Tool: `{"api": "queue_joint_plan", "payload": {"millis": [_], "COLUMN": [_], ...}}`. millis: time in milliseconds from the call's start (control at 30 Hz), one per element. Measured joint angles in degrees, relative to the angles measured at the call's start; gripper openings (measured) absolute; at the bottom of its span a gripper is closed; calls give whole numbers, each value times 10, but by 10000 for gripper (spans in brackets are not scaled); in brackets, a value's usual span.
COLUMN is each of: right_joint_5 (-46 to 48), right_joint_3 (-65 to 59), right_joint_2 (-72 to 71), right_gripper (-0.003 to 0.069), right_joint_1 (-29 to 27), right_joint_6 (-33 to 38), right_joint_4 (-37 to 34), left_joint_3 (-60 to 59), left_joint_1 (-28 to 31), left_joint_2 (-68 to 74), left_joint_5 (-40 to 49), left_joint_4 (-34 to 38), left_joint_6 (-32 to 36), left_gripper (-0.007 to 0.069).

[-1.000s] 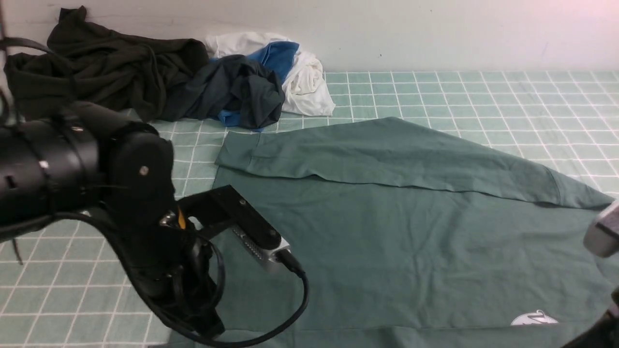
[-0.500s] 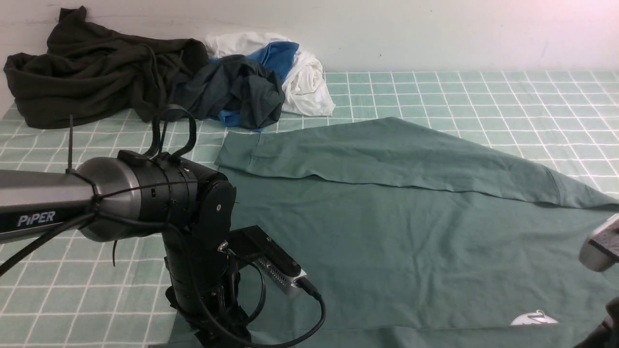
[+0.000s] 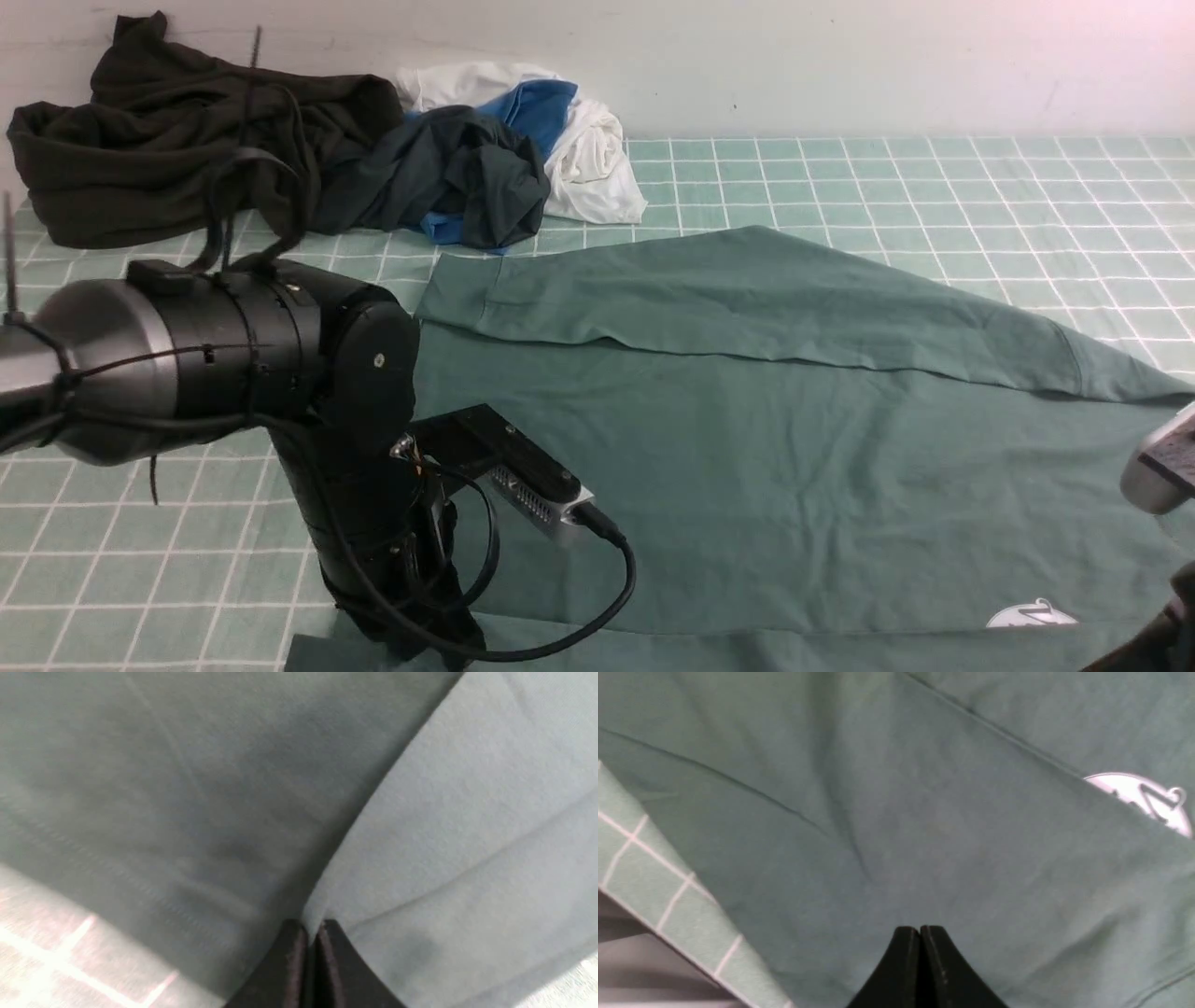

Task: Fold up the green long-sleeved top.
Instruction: Use the left arm to clamp the cuff closest to it, then use the left arm to drag and place the cuff at the centered position on the left edge of the fabric

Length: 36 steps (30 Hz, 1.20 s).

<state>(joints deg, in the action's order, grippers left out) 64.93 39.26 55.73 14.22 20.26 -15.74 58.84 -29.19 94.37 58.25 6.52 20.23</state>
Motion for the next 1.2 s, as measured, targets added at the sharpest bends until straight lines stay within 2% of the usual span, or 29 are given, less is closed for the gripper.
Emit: {"api": "queue_joint_plan", "payload": {"millis": [100, 267, 333, 400, 433, 533, 667, 733, 900, 1033, 1133, 1167, 1200], "right_joint_5": [-22, -60, -75, -93, -95, -124, -154, -170, -206, -242, -251, -252, -253], "right_joint_3": [0, 0, 0, 0, 0, 0, 0, 0, 0, 0, 0, 2, 5], "right_joint_2": [2, 31, 66, 108, 112, 177, 230, 253, 298, 331, 346, 349, 353], "right_gripper": [-14, -5, 22, 88, 88, 225, 358, 396, 414, 407, 375, 347, 286], "right_joint_1": [0, 0, 0, 0, 0, -14, -63, -91, -127, -132, -132, -132, -132], "right_joint_6": [-49, -172, -229, -281, -284, -354, -412, -428, -435, -435, -434, -432, -428], "right_joint_4": [46, 157, 207, 242, 245, 279, 316, 324, 327, 329, 328, 327, 325], "left_joint_3": [0, 28, 52, 77, 80, 113, 123, 123, 124, 124, 124, 124, 125], "left_joint_1": [0, 0, 0, 0, 0, 0, 0, 0, 0, 0, 0, 0, 0], "left_joint_2": [-20, -26, -22, -15, -14, -2, 0, 1, 14, 28, 33, 35, 36], "left_joint_5": [1, 9, 19, 21, 22, 30, 32, 33, 33, 33, 32, 32, 30], "left_joint_4": [-12, -41, -48, -50, -50, -51, -51, -51, -51, -51, -51, -51, -52], "left_joint_6": [1, 1, 1, 1, 1, 1, 1, 1, 1, 1, 1, 1, 1], "left_gripper": [-1, -1, -1, -1, -1, -1, -1, -1, -1, -1, -1, -1, -1]}}
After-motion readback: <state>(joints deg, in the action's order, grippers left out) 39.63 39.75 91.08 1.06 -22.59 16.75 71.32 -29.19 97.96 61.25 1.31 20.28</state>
